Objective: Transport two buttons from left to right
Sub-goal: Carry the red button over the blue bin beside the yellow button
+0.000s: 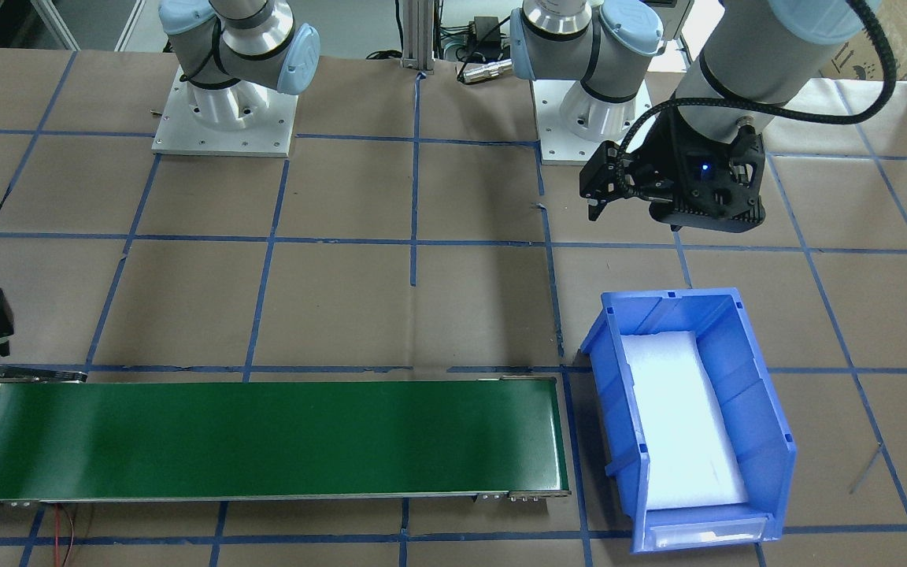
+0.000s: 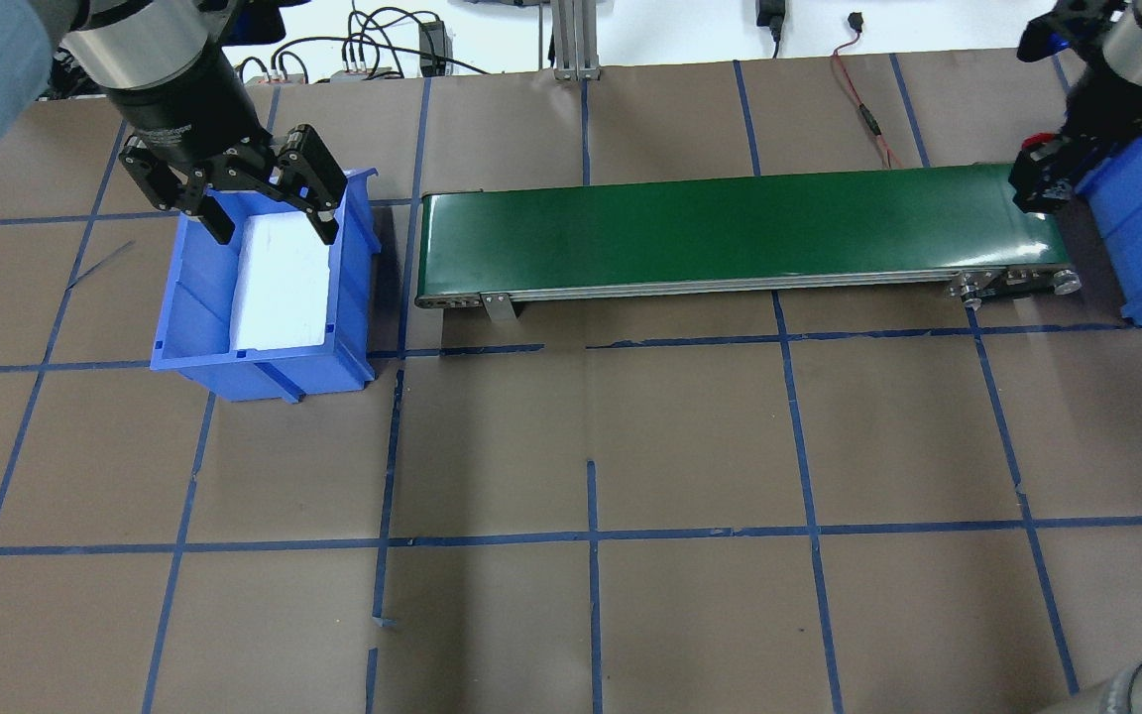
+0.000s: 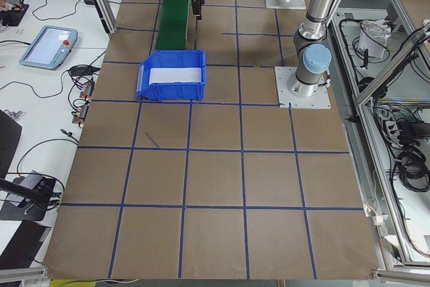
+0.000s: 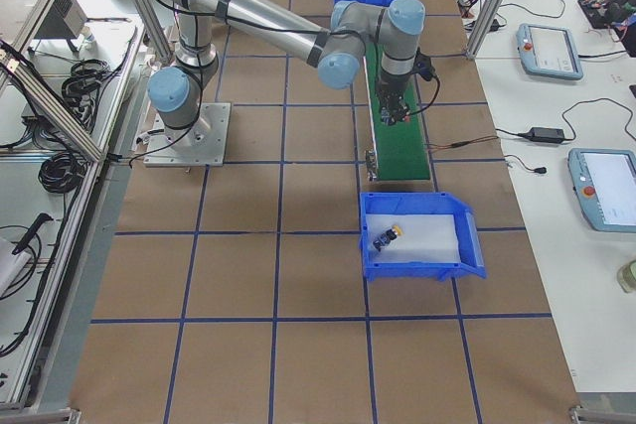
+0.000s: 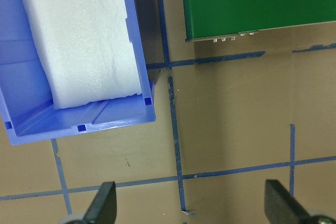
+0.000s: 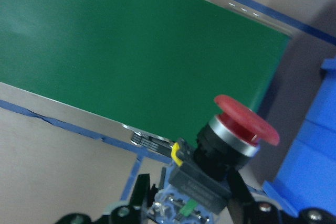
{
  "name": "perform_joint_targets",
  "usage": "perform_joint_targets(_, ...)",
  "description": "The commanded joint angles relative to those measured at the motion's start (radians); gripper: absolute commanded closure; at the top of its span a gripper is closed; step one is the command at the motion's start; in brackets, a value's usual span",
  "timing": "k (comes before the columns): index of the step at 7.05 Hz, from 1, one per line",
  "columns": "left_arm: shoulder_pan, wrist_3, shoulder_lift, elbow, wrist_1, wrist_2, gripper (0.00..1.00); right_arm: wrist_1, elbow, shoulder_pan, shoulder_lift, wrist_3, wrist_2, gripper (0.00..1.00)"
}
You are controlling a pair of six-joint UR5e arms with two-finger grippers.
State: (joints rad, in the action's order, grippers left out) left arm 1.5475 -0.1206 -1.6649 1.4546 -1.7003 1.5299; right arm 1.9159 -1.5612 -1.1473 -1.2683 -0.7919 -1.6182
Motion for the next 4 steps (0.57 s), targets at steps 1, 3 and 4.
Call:
perform_joint_targets(1, 0.000, -0.001, -0.010, 0.001, -0.001, -0.002, 0.00, 0.005, 0.030, 0.157, 0.029, -0.110, 0.003, 0.87)
perform_joint_targets(3, 0.003, -0.001, -0.013, 0.003, -0.001, -0.002, 0.00, 0.050, 0.079, 0.202, 0.092, -0.165, 0.006, 0.87)
perform_joint_targets(4, 0.003, -0.001, -0.013, 0.003, -0.001, -0.002, 0.00, 0.051, 0.093, 0.221, 0.095, -0.170, 0.011, 0.85)
